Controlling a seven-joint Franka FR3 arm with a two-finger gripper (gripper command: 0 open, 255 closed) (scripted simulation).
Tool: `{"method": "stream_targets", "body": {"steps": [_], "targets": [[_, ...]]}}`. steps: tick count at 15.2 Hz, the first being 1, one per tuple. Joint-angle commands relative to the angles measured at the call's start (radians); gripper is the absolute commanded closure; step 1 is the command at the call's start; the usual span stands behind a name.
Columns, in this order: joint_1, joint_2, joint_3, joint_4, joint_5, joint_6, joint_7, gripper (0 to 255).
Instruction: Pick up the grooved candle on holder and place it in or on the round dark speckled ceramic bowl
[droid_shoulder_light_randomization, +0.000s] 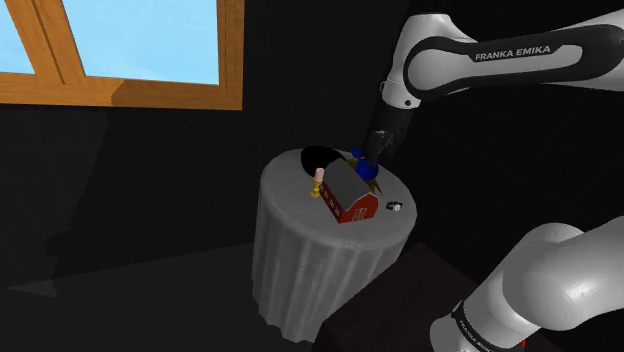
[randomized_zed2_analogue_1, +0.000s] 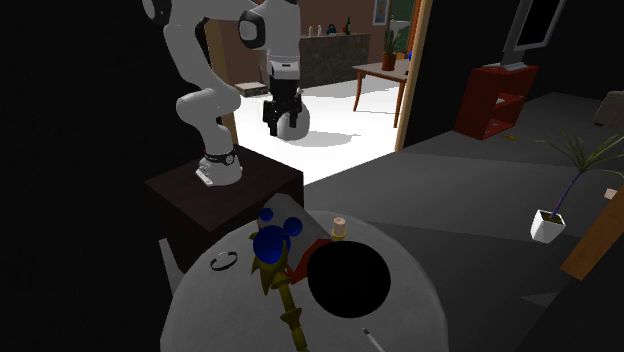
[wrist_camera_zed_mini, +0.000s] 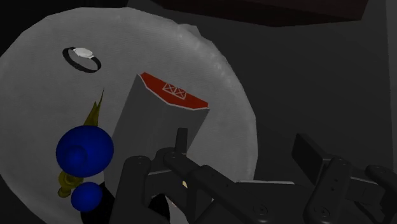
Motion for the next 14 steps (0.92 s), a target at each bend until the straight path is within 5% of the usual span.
{"method": "stream_targets", "body": {"steps": [1, 14], "targets": [[-0.004, 0.083, -0.003, 0.030, -0.004, 0.057, 0.002, 0], [-0.027, 0.584, -0.025, 0.310, -0.019, 0.295, 0.003, 0]]}}
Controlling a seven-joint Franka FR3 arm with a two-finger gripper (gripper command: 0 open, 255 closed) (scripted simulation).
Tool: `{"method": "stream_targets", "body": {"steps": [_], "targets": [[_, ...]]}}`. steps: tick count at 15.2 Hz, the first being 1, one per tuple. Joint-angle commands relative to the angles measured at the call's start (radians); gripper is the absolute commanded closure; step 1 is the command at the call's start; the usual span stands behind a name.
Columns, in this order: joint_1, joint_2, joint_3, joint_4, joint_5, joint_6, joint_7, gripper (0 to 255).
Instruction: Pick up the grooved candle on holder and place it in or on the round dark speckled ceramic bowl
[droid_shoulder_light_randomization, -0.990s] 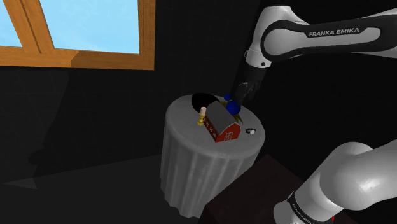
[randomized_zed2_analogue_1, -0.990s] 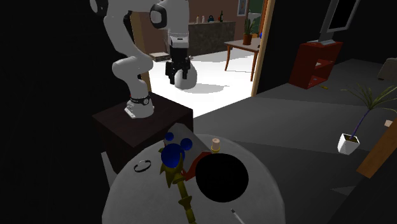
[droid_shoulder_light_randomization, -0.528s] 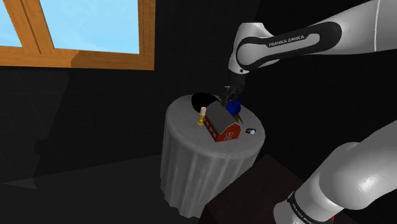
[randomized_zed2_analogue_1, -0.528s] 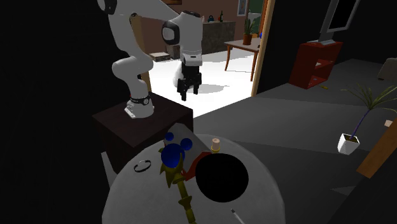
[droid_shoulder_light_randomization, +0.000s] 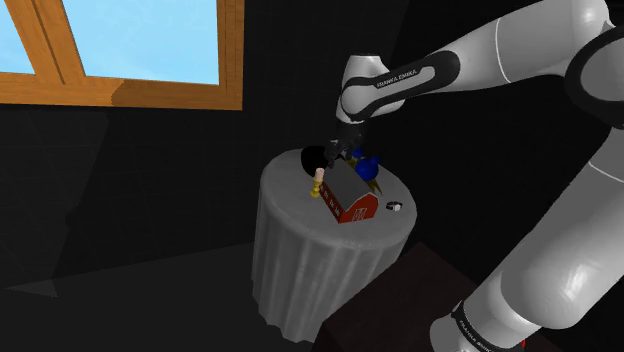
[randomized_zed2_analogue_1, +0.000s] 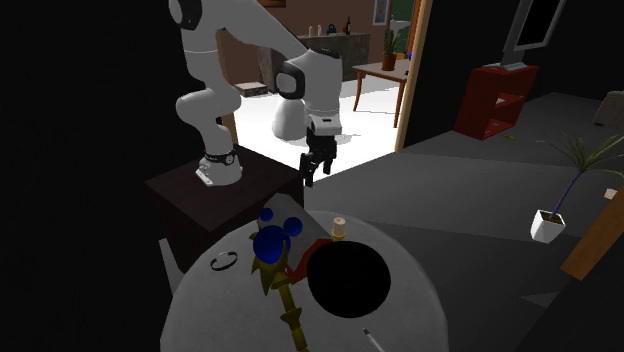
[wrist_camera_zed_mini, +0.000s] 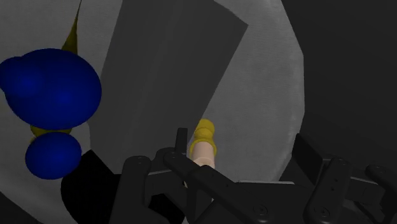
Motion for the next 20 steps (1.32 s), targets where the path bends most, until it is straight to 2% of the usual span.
{"method": "stream_targets", "body": {"steps": [1, 7, 14, 20], "targets": [[-0.006, 0.082, -0.005, 0.060, -0.001, 0.026, -0.005, 0], [-0.015, 0.305, -0.011, 0.261, 0.003, 0.055, -0.010, 0], [-0.018, 0.360, -0.013, 0.241, 0.001, 0.131, -0.008, 0], [-0.018, 0.365, -0.013, 0.240, 0.000, 0.137, -0.008, 0]]}}
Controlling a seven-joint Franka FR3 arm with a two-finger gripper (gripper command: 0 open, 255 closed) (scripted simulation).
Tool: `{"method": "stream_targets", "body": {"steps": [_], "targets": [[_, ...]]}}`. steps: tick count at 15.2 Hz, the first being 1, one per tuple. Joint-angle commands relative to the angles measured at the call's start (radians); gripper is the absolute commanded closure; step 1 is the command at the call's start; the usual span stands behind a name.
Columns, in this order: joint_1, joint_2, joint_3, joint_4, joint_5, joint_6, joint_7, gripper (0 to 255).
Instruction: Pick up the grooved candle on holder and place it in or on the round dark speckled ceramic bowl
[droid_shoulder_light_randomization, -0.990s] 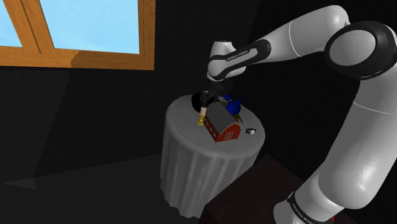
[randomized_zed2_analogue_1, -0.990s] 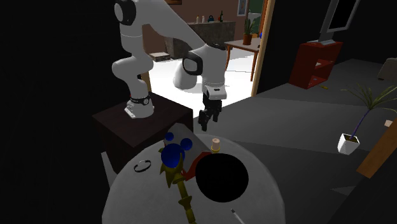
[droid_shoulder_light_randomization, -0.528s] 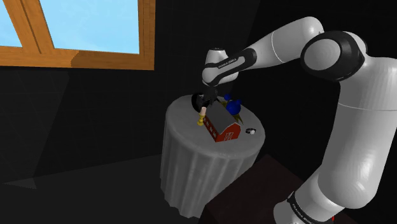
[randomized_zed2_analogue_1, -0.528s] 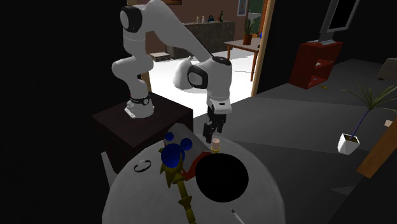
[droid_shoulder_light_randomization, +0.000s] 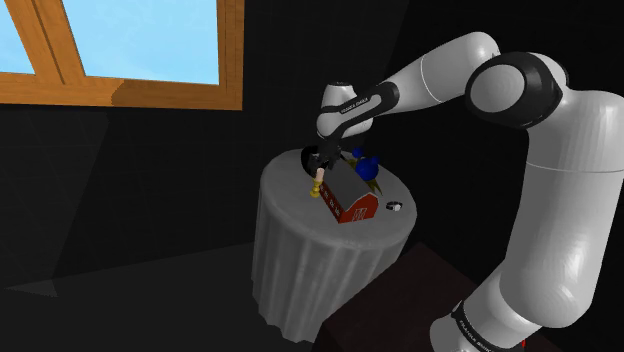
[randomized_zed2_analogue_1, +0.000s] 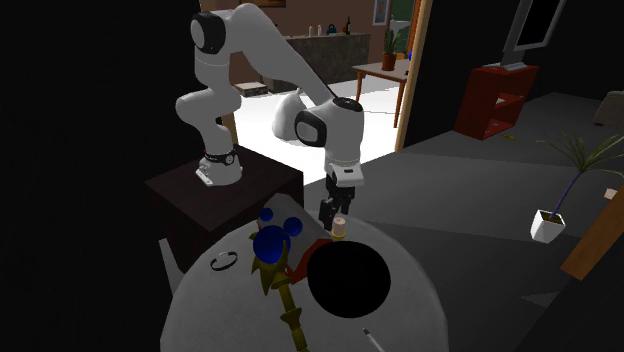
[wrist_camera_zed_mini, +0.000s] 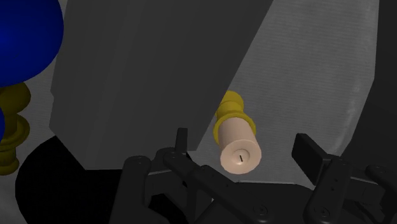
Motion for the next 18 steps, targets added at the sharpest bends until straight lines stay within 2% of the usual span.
{"method": "stream_targets", "body": {"steps": [1, 2, 3, 12, 18], "targets": [[0.000, 0.000, 0.000, 0.000, 0.000, 0.000, 0.000, 0], [0.000, 0.000, 0.000, 0.000, 0.000, 0.000, 0.000, 0], [0.000, 0.000, 0.000, 0.000, 0.000, 0.000, 0.000, 255], [0.000, 0.000, 0.000, 0.000, 0.000, 0.000, 0.000, 255], [0.000, -0.046, 0.001, 0.018, 0.003, -0.064, -0.005, 255]]}}
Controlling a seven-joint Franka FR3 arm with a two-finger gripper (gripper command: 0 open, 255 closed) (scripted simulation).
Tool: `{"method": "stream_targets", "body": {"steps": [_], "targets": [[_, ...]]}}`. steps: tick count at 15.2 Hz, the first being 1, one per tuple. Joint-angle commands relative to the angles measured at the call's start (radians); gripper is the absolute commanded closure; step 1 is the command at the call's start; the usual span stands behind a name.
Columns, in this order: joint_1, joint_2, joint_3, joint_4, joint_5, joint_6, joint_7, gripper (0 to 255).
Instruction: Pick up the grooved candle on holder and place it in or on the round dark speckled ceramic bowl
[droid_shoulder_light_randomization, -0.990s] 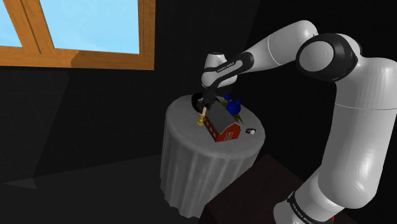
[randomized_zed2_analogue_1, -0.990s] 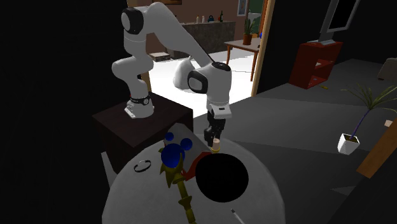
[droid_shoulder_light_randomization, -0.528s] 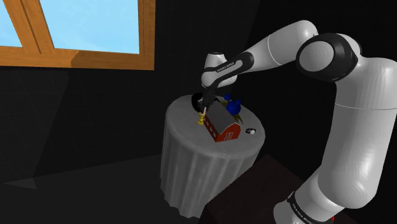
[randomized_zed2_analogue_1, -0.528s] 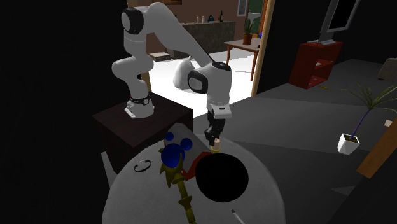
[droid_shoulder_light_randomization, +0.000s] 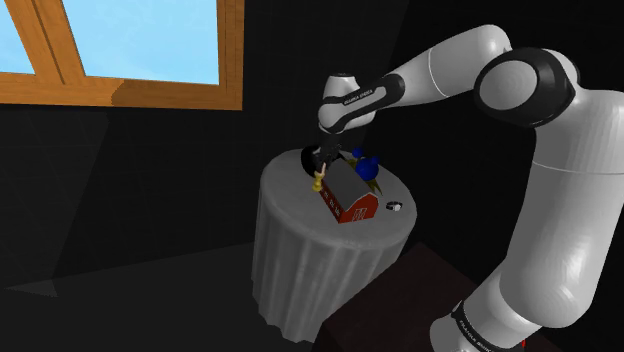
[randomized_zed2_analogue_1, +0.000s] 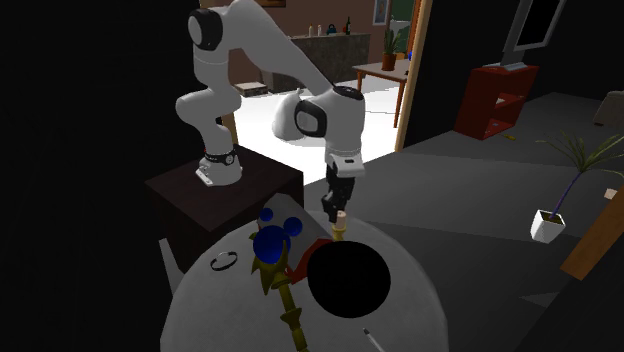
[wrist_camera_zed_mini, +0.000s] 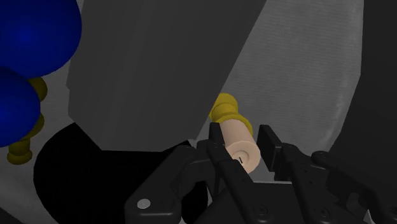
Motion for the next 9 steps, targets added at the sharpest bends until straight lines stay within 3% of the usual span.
{"method": "stream_targets", "body": {"steps": [1, 9], "targets": [[-0.001, -0.013, 0.000, 0.010, 0.001, -0.024, -0.002, 255], [0.000, -0.065, 0.001, 0.049, 0.004, -0.114, -0.009, 255]]}}
